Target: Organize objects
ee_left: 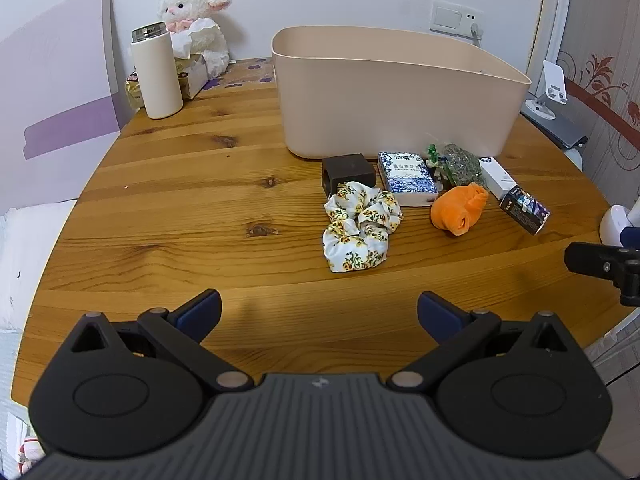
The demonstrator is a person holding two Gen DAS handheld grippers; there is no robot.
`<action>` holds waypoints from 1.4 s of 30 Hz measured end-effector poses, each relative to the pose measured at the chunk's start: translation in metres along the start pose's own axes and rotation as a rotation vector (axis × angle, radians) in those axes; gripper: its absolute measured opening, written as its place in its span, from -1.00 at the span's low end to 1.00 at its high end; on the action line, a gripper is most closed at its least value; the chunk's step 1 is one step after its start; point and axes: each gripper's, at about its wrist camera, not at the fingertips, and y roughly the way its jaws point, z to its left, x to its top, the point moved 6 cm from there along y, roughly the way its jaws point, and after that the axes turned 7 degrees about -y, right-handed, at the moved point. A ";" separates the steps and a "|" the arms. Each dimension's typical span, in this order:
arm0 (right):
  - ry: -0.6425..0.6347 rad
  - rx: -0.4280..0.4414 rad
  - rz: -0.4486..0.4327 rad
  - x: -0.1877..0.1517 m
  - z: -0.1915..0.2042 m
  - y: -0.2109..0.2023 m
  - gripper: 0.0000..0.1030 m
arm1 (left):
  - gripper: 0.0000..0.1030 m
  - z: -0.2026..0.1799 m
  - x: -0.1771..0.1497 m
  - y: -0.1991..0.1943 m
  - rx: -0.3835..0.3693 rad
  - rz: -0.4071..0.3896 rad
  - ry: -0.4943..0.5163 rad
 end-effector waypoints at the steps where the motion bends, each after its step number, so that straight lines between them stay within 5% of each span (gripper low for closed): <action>1: 0.001 -0.005 -0.002 0.000 0.000 -0.001 1.00 | 1.00 0.000 0.000 0.001 -0.005 0.003 -0.003; 42: -0.047 -0.028 0.034 0.001 0.002 0.010 1.00 | 1.00 -0.001 0.001 0.018 -0.025 0.026 -0.025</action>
